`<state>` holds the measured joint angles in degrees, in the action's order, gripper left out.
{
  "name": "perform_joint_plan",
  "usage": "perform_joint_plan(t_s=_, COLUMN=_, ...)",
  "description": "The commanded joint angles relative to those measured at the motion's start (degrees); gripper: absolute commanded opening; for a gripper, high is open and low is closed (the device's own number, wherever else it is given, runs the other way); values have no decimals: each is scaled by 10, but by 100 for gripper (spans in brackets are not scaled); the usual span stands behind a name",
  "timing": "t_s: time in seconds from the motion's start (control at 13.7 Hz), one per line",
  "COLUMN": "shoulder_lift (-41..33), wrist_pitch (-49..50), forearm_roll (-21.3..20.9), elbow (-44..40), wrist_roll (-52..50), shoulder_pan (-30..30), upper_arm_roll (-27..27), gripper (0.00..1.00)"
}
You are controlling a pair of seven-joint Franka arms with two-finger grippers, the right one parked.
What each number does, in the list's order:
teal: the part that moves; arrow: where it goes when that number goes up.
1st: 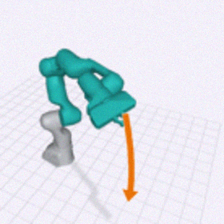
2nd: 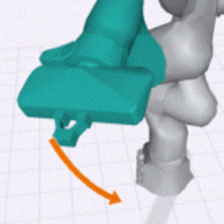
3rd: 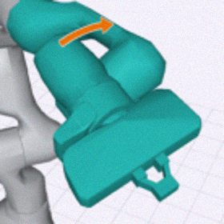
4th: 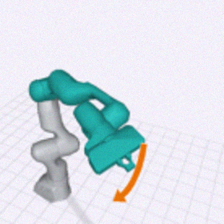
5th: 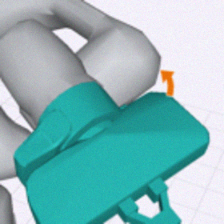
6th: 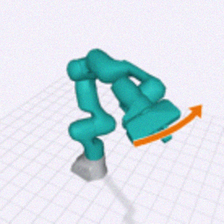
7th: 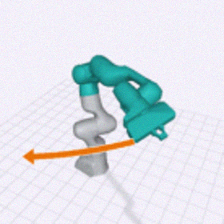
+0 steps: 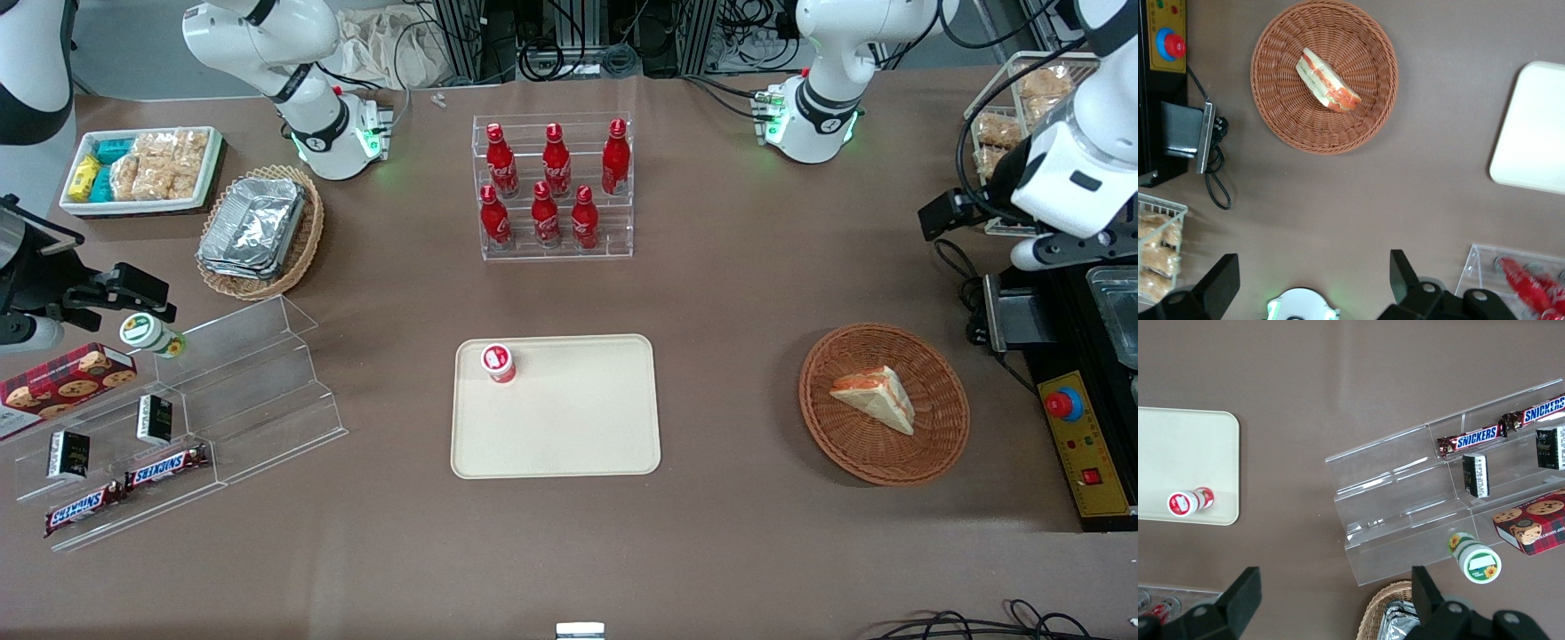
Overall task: Place sandwich from basket to tray
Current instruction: 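Move the left gripper over the sandwich in the wicker basket, then lower the left gripper and close it on the triangular sandwich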
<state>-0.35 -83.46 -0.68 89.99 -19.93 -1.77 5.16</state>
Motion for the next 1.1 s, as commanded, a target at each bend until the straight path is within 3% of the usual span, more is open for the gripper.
perform_joint_plan(t_s=0.0, shoulder_lift=36, wrist_pitch=-34, forearm_roll=-10, elbow=3, wrist_roll=-144, shoulder_pan=13, upper_arm_roll=5, gripper=100)
perform_joint_plan(t_s=0.44, shoulder_lift=154, wrist_pitch=-151, forearm_roll=-11, elbow=28, wrist_roll=-363, shoulder_pan=16, upper_arm_roll=3, gripper=100)
perform_joint_plan(t_s=0.73, shoulder_lift=176, wrist_pitch=-318, forearm_roll=-11, elbow=143, wrist_roll=-369, shoulder_pan=65, upper_arm_roll=3, gripper=100)
perform_joint_plan(t_s=1.02, shoulder_lift=200, wrist_pitch=-458, forearm_roll=-5, elbow=221, wrist_roll=-373, shoulder_pan=77, upper_arm_roll=4, gripper=100)
